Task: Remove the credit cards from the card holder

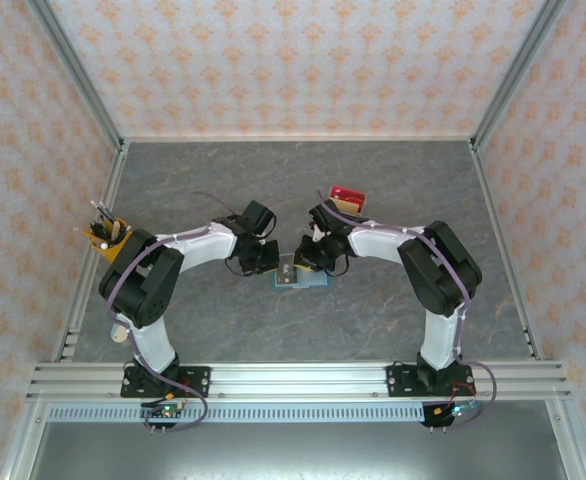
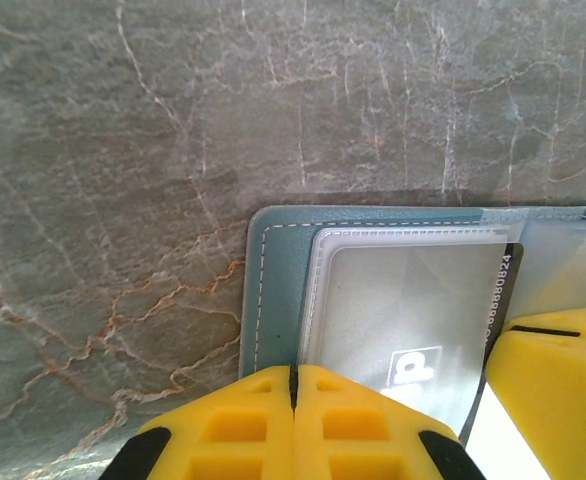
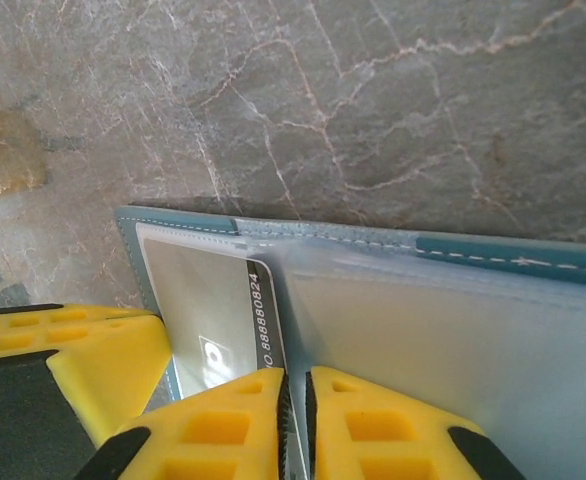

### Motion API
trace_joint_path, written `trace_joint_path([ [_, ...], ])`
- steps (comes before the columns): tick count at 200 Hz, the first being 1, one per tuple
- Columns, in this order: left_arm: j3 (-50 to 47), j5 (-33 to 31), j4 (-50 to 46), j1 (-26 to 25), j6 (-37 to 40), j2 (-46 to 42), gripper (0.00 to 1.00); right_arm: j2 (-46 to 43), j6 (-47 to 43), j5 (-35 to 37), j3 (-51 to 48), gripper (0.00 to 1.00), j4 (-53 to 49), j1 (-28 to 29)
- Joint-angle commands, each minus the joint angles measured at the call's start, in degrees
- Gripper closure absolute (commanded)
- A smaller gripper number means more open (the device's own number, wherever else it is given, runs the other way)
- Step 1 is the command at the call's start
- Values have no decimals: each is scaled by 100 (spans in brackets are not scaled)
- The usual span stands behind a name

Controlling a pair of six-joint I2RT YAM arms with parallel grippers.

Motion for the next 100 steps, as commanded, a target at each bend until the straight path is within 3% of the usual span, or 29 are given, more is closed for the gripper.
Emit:
trace_joint_path([
  [1, -14, -361, -363, -40, 91, 249, 96, 133, 24, -157, 76, 84, 42, 42],
  [100, -31, -317, -319, -35, 65, 286, 98, 229, 18, -455, 74, 85, 214, 28],
])
